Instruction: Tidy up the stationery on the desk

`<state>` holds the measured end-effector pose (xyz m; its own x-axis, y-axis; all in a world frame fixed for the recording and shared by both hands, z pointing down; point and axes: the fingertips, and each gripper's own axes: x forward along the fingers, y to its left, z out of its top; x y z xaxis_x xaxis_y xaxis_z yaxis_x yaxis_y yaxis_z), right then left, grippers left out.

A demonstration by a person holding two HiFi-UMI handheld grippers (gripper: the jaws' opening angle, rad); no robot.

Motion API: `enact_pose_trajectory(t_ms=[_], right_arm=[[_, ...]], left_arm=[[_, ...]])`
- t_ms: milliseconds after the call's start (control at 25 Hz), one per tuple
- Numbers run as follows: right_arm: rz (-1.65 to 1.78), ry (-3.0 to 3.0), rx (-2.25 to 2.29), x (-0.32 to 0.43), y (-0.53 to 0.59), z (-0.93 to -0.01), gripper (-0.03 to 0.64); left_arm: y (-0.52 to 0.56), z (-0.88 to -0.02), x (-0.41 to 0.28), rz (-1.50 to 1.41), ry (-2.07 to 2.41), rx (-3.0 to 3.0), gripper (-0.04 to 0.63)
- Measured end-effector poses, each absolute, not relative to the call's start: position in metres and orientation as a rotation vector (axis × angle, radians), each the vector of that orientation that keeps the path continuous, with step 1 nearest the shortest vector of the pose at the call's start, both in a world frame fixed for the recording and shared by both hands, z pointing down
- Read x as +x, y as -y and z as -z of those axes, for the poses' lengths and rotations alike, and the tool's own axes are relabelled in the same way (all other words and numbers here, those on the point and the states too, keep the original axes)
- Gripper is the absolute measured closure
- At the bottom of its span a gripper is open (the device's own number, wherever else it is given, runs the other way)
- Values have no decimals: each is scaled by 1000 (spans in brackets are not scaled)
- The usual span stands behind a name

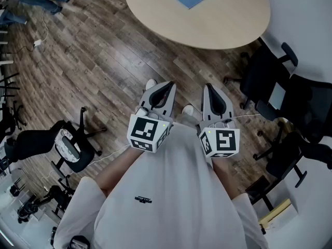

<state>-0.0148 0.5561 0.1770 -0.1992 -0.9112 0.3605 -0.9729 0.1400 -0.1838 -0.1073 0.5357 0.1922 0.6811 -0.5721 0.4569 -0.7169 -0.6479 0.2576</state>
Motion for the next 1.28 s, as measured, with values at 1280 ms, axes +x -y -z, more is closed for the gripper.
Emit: enact_pose_trajectory(t_ms=[1280], right_arm=[[-582,2413,1774,66,-574,-187,584]], left_arm=[[-545,-189,-17,-438,1152,2488,575]])
